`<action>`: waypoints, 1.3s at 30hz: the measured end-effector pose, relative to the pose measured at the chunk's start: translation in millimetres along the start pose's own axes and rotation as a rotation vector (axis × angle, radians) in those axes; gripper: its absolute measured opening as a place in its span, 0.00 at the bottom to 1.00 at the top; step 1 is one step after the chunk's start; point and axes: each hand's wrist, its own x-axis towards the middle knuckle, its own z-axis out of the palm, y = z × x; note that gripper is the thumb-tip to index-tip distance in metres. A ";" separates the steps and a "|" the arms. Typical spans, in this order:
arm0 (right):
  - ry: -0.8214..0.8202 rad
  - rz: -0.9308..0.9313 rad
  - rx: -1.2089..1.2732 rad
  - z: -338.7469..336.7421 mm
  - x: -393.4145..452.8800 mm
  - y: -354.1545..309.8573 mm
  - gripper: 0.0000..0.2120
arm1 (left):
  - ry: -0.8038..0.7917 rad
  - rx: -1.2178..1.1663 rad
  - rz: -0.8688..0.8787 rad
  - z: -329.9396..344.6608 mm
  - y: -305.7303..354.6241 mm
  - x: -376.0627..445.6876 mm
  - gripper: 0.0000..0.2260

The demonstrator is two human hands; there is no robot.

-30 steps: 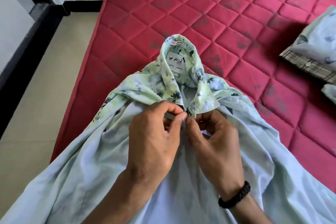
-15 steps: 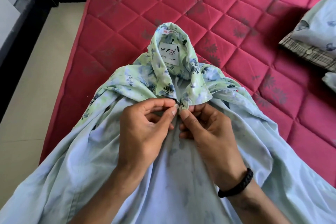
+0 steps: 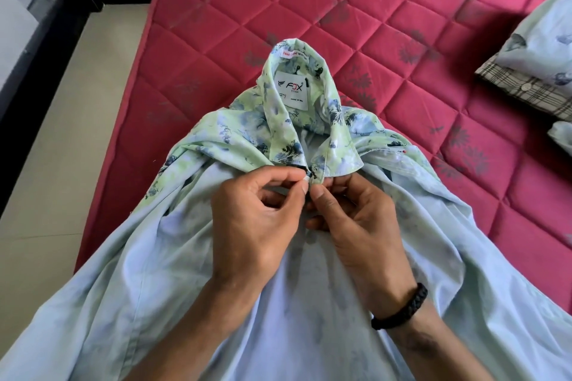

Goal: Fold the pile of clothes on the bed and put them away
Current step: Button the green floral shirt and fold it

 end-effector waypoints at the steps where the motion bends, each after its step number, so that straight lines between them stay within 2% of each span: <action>1: 0.002 -0.007 0.004 -0.2 0.1 0.6 0.04 | -0.011 -0.047 -0.035 -0.1 -0.7 1.0 0.06; 5: 0.006 -0.019 0.012 -1.1 1.8 2.0 0.05 | -0.043 -0.323 -0.237 1.7 -0.7 4.2 0.05; 7: 0.005 -0.017 0.018 -2.1 2.4 1.9 0.05 | -0.041 -0.373 -0.282 3.8 -0.3 4.7 0.05; 14: 0.006 -0.058 -0.025 -3.8 2.4 5.3 0.04 | -0.076 -0.261 -0.177 0.8 -6.0 3.6 0.05; 23: 0.011 -0.079 0.000 -2.4 1.9 10.4 0.06 | -0.123 -0.289 -0.226 -6.4 -6.0 16.0 0.05; 31: -0.028 -0.055 0.045 -9.4 6.5 10.0 0.05 | -0.092 -0.210 -0.112 -2.7 -10.7 9.7 0.06; 39: -0.042 -0.090 -0.009 -6.0 2.4 8.6 0.07 | -0.094 -0.151 -0.069 -5.2 -12.6 13.1 0.08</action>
